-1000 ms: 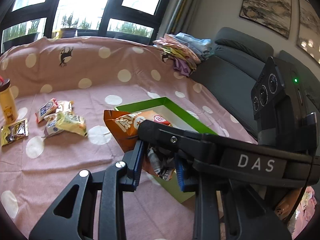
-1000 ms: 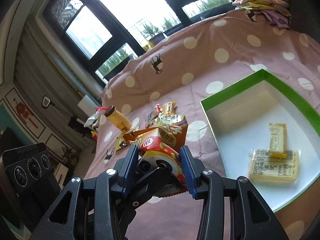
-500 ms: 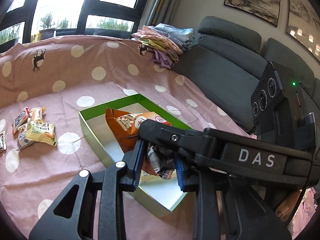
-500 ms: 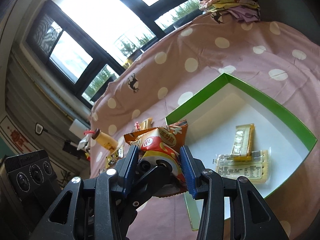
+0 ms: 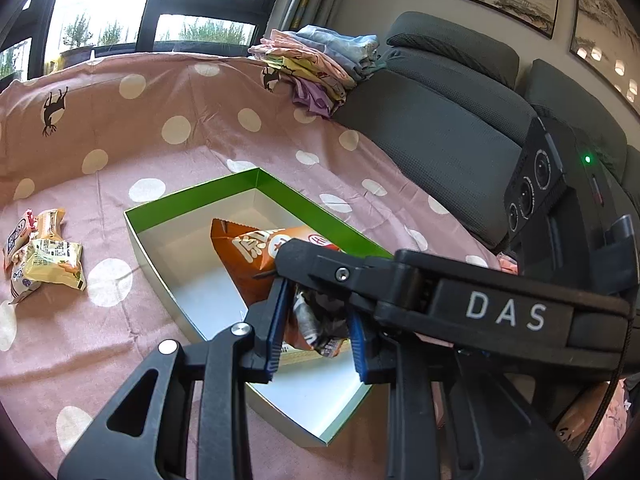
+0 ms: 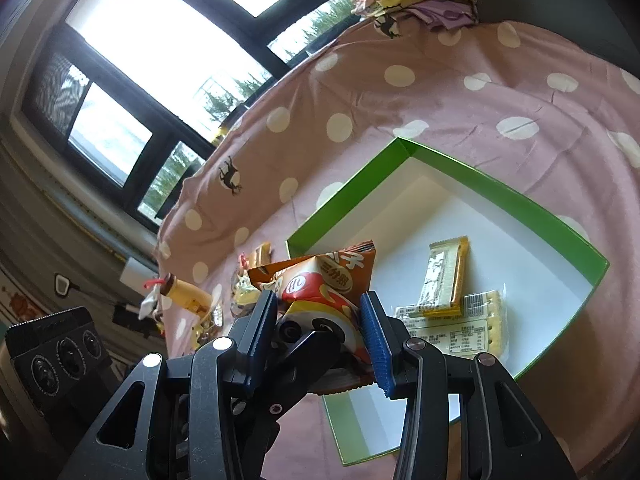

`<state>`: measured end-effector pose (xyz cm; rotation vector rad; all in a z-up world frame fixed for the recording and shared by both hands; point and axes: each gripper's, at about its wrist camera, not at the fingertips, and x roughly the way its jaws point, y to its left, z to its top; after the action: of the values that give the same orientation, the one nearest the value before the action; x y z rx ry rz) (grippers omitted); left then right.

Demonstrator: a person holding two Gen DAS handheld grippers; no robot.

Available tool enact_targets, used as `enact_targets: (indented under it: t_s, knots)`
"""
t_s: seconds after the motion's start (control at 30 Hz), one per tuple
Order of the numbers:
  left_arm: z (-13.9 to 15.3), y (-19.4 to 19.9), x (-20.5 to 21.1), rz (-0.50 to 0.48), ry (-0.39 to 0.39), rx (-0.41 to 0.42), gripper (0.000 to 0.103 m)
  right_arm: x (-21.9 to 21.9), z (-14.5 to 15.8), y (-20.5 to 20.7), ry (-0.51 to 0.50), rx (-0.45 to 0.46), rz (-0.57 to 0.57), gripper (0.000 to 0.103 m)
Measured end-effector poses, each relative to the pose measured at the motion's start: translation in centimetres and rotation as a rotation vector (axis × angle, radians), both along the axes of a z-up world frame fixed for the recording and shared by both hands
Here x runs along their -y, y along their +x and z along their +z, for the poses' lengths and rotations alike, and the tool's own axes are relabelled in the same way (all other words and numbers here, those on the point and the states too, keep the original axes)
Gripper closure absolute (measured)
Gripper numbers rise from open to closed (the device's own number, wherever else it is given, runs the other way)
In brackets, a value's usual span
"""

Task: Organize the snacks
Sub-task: 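Lower the orange panda bag into the green box and open the right tool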

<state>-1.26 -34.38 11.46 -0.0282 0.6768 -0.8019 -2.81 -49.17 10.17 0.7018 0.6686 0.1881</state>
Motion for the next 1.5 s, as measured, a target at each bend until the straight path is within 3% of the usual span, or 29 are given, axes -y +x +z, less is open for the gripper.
enact_targets:
  t_s: [0.63,1.5]
  knots:
    - [-1.2,1.0,1.1,-0.017,-0.015,-0.08,0.077,0.8,-1.0,0.3,-0.009,-0.074,-0.042,0.057]
    - [-3.7,2.9,1.8,-0.046,-0.046,-0.249,0.077,0.7,-1.9,1.1,-0.102,-0.183,-0.105,0.057]
